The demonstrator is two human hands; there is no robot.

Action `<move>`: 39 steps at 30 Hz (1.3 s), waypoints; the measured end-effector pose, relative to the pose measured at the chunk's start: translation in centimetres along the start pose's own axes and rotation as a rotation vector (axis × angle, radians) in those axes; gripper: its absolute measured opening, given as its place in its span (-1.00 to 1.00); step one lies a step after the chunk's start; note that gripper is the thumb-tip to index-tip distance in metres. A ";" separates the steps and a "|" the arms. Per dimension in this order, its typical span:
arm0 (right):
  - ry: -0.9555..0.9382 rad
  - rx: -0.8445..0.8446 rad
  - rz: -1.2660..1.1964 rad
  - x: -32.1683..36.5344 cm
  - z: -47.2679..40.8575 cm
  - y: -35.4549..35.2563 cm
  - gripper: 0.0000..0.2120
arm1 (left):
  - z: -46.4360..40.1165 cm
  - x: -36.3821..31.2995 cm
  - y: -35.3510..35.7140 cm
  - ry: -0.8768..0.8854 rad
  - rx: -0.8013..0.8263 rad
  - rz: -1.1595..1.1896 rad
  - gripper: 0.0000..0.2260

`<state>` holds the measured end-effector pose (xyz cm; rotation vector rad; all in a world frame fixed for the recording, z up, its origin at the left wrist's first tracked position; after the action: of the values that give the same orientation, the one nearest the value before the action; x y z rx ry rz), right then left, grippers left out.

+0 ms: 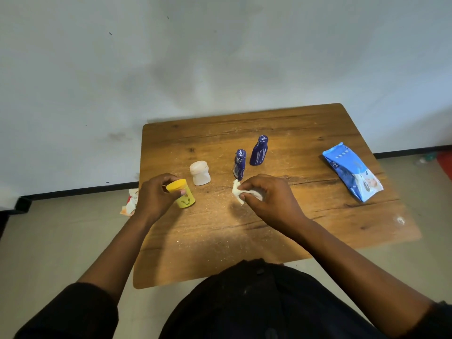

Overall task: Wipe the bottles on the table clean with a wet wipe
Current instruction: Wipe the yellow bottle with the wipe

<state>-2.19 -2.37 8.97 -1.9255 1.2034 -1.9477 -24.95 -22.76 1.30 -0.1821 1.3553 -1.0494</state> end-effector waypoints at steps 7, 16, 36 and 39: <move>0.013 0.009 -0.001 0.0 -0.4 0.5 -0.82 | 0.0 0.4 0.0 0.066 -0.061 -0.089 -0.72; 0.005 0.023 0.010 0.6 -0.5 0.7 -0.81 | 1.1 1.2 0.8 0.021 -0.083 -0.114 -0.74; 0.172 0.056 -0.221 -1.2 -0.1 1.1 -0.88 | 0.3 -1.9 1.2 -0.018 -0.153 -0.213 -0.47; 0.193 0.074 -0.245 -1.6 -0.1 0.7 -0.89 | -1.5 -4.1 2.8 0.023 -0.104 -0.287 -0.46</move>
<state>-2.28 -1.84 7.32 -1.9651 0.9577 -2.3123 -24.29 -17.69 1.92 -0.4535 1.4331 -1.2224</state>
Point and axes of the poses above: each hand's wrist, its own z-axis away from the middle knuckle, its own y-axis out of the palm, x = y × z, the point moved 7 cm from there along -z, towards the middle knuckle, and after that the axes turned 9 degrees about -y, right-handed, at the moved point
